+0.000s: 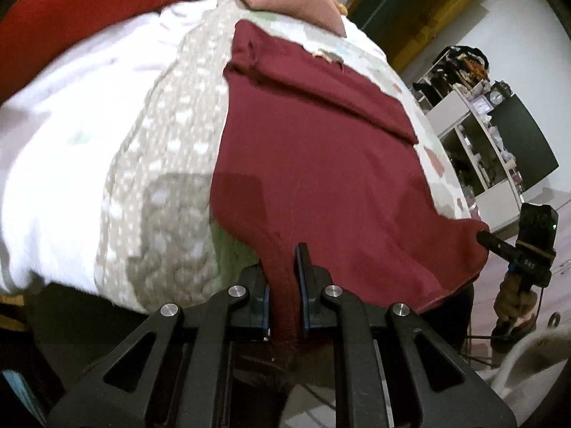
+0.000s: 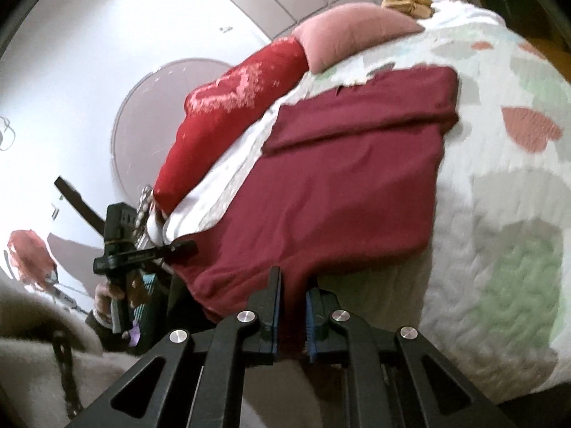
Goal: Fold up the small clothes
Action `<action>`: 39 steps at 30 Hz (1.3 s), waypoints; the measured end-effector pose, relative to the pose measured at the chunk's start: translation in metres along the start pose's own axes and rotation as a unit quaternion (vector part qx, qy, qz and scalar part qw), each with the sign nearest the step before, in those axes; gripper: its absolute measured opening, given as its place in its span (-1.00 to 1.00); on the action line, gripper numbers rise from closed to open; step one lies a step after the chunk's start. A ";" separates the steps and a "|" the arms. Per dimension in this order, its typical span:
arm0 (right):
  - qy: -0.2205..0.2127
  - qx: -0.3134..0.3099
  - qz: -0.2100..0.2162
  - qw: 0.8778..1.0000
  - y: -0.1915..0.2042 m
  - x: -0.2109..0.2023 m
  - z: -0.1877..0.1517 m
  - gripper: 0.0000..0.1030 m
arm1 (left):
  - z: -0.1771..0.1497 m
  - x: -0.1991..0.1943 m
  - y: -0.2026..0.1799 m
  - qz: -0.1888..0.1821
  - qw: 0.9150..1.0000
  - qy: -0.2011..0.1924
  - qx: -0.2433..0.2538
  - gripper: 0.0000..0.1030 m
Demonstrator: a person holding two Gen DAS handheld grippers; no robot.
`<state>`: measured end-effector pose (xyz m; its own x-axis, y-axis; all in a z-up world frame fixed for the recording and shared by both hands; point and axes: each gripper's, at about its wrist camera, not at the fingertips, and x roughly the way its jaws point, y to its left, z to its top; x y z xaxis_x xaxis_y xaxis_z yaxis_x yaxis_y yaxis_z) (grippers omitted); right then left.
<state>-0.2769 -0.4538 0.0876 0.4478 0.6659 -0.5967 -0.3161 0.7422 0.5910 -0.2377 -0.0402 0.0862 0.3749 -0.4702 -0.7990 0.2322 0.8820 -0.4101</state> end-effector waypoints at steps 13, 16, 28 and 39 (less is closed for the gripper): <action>-0.106 0.011 -0.053 0.993 -0.024 -0.017 0.054 -0.86 | 0.056 0.013 -0.013 0.009 0.999 -0.051 0.008 -0.79; -0.110 0.018 -0.059 0.992 -0.026 -0.020 0.063 -0.86 | 0.060 0.019 -0.017 0.009 0.999 -0.049 0.015 -0.79; 0.075 0.070 -0.047 0.994 -0.038 -0.012 -0.003 -0.08 | 0.056 0.019 -0.018 0.011 0.999 -0.047 0.024 -0.79; 0.040 0.269 0.120 0.955 -0.084 0.018 -0.064 0.24 | 0.049 0.017 -0.018 0.018 0.999 -0.043 0.023 -0.79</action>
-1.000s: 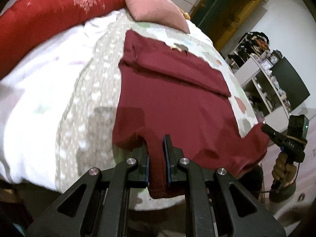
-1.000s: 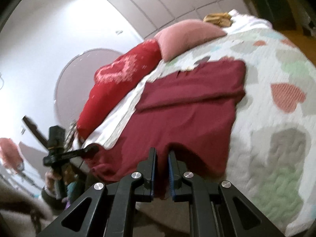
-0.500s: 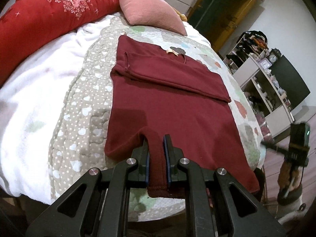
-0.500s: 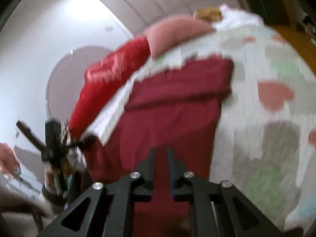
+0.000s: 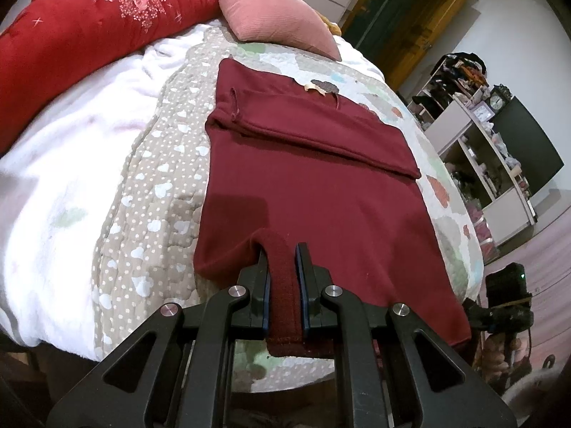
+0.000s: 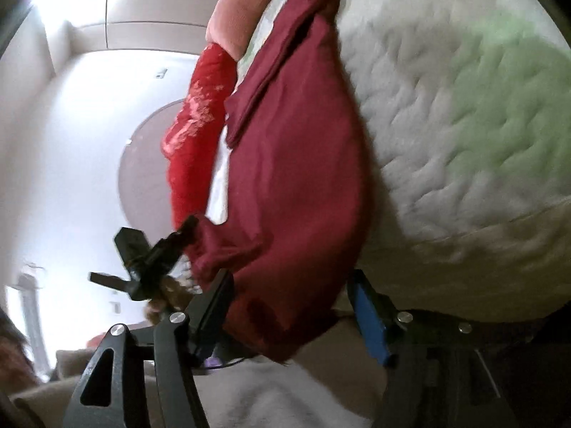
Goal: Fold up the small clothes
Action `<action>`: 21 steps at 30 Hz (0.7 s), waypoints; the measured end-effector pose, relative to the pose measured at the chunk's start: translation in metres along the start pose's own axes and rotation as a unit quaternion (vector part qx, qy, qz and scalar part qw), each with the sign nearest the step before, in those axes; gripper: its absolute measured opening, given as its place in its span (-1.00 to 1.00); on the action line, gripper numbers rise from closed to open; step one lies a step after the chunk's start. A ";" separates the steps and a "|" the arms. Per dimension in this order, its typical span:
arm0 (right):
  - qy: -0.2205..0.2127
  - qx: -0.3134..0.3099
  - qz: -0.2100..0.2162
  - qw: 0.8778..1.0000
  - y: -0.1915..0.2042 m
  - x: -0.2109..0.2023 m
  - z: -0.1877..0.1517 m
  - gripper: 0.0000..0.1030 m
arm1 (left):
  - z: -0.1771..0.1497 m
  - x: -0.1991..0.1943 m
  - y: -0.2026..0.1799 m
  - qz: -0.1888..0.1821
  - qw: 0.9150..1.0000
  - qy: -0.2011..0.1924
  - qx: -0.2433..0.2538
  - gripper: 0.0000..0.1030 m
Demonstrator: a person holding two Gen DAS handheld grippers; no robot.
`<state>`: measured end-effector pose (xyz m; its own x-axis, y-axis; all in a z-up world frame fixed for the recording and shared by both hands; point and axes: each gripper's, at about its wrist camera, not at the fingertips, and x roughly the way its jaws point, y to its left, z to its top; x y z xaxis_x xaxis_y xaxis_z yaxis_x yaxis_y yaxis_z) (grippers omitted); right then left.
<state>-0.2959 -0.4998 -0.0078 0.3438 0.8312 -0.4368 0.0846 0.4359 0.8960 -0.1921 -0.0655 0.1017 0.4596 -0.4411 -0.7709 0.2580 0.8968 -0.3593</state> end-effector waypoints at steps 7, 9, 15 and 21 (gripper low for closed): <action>-0.030 -0.040 0.000 0.999 0.014 0.010 0.003 -0.70 | -0.007 0.003 0.002 -0.002 1.000 0.007 -0.005 -0.79; -0.043 -0.062 -0.005 0.997 0.028 0.004 0.010 -0.74 | -0.007 0.003 0.002 -0.002 1.000 0.005 -0.006 -0.79; -0.089 -0.163 -0.017 0.982 0.080 -0.013 0.035 -0.77 | 0.007 0.006 0.007 -0.005 1.000 -0.018 -0.025 -0.79; -0.131 -0.225 -0.040 0.965 0.115 -0.008 0.073 -0.79 | 0.036 0.008 0.005 0.005 0.999 -0.042 -0.012 -0.79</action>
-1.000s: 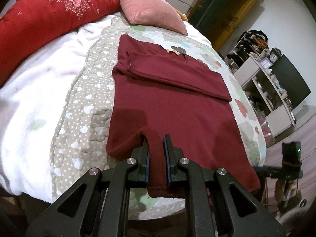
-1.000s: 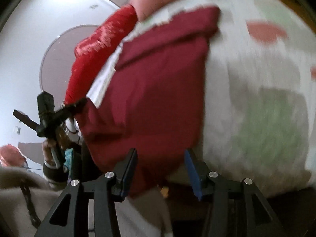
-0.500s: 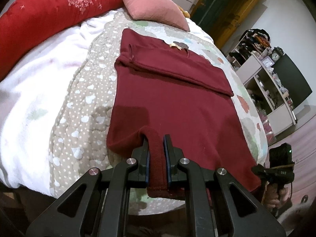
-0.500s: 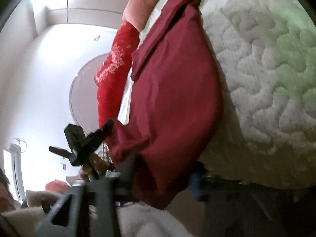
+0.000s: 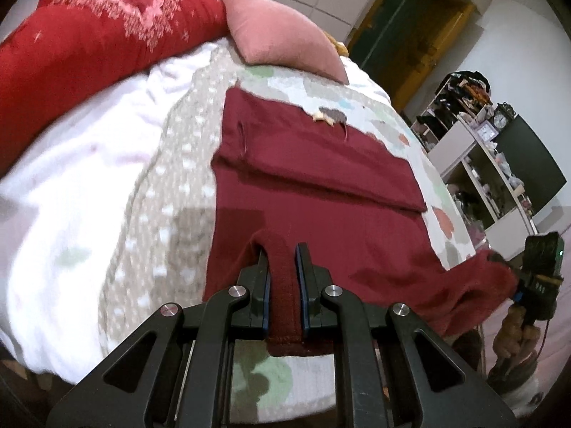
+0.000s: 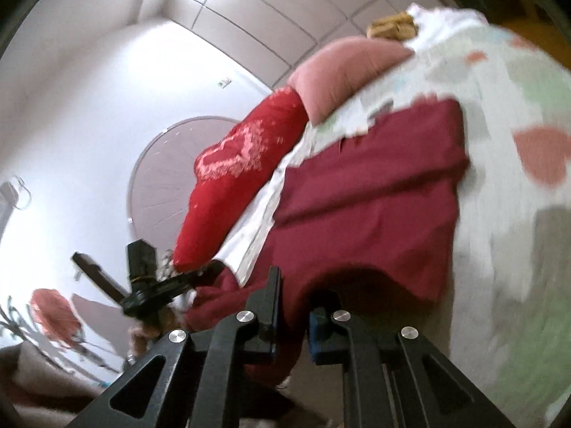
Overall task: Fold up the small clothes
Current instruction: 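Lift the hem and fold it toward the collar with the left gripper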
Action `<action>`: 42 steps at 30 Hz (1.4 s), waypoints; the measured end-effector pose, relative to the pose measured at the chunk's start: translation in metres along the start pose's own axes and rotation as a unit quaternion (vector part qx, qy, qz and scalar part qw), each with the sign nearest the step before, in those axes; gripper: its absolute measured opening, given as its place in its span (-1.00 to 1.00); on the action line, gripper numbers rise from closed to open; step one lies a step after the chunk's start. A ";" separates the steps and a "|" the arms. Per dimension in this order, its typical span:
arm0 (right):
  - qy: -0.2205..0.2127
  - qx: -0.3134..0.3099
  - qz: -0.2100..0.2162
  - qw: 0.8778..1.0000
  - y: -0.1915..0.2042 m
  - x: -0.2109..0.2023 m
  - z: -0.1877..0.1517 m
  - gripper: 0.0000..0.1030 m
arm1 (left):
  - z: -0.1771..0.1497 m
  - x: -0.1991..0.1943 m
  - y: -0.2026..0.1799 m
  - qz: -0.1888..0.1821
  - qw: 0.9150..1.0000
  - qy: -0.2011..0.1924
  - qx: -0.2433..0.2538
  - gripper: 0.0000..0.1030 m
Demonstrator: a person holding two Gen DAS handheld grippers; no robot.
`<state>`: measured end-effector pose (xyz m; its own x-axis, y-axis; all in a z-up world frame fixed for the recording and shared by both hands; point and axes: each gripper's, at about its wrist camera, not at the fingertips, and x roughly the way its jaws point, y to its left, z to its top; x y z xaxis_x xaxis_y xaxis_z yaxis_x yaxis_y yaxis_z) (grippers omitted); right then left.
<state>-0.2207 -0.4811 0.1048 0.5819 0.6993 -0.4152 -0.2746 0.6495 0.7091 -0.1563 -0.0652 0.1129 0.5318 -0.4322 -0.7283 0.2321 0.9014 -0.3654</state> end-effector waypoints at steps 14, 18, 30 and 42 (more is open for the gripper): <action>-0.035 -0.033 -0.071 0.996 -0.016 0.044 0.086 -0.79 | 0.087 0.035 0.002 0.029 0.998 -0.050 0.003 -0.79; -0.040 -0.022 -0.080 0.996 -0.031 0.053 0.108 -0.80 | 0.110 0.055 0.001 0.039 0.998 -0.049 0.010 -0.79; -0.037 0.015 -0.117 0.992 -0.078 0.091 0.161 -0.80 | 0.162 0.114 0.001 0.061 0.997 -0.038 0.010 -0.79; -0.003 0.116 -0.104 0.988 -0.149 0.134 0.193 -0.60 | 0.191 0.179 0.034 0.034 0.998 0.014 -0.053 -0.64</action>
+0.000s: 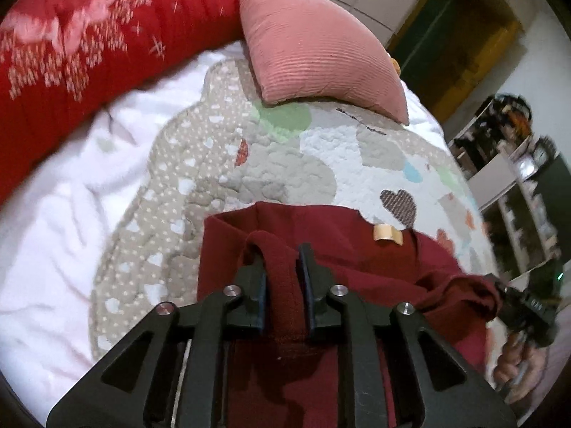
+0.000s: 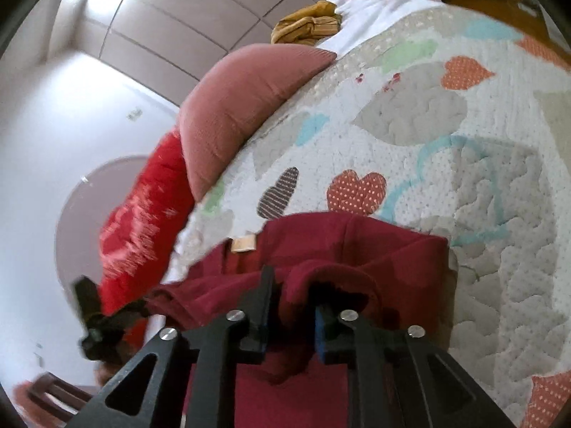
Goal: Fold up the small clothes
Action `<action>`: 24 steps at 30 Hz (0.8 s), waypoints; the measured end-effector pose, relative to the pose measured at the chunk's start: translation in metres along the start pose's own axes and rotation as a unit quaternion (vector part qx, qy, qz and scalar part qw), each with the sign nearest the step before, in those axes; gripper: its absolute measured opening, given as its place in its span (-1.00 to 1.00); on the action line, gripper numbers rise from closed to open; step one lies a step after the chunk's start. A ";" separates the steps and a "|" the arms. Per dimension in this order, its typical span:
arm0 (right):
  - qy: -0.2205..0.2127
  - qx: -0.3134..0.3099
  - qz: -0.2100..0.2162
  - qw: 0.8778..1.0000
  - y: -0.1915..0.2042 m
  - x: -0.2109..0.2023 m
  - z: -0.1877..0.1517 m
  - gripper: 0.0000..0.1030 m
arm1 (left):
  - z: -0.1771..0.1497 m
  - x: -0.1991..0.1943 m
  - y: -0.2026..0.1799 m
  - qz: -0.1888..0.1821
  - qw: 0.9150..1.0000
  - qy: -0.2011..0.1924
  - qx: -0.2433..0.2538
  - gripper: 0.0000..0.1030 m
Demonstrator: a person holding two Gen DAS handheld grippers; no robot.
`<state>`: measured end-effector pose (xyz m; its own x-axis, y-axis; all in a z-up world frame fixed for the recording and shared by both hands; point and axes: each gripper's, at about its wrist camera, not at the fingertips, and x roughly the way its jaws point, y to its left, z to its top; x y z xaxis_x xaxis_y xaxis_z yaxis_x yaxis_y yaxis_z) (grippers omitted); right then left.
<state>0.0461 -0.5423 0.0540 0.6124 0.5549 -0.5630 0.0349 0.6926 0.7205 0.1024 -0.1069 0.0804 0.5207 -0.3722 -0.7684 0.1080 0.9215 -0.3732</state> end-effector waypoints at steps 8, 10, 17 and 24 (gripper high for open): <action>-0.073 -0.014 -0.016 0.997 0.010 -0.060 -0.003 -0.29 | 0.004 -0.027 -0.009 -0.017 1.000 -0.012 0.016 0.02; -0.085 -0.028 0.001 0.996 0.018 -0.071 -0.006 -0.29 | 0.007 -0.039 -0.009 -0.006 0.999 -0.049 0.012 0.42; -0.034 -0.174 -0.058 0.982 0.074 -0.028 -0.027 -0.29 | 0.009 -0.036 -0.009 -0.019 0.998 -0.053 -0.005 0.47; 0.006 -0.198 -0.173 0.965 0.065 0.050 -0.007 -0.29 | -0.004 0.016 -0.020 0.052 0.998 -0.008 0.029 0.47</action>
<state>0.0739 -0.4660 0.0701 0.6089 0.2634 -0.7483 -0.0702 0.9575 0.2799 0.1053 -0.1314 0.0729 0.5458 -0.2722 -0.7925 0.1011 0.9603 -0.2602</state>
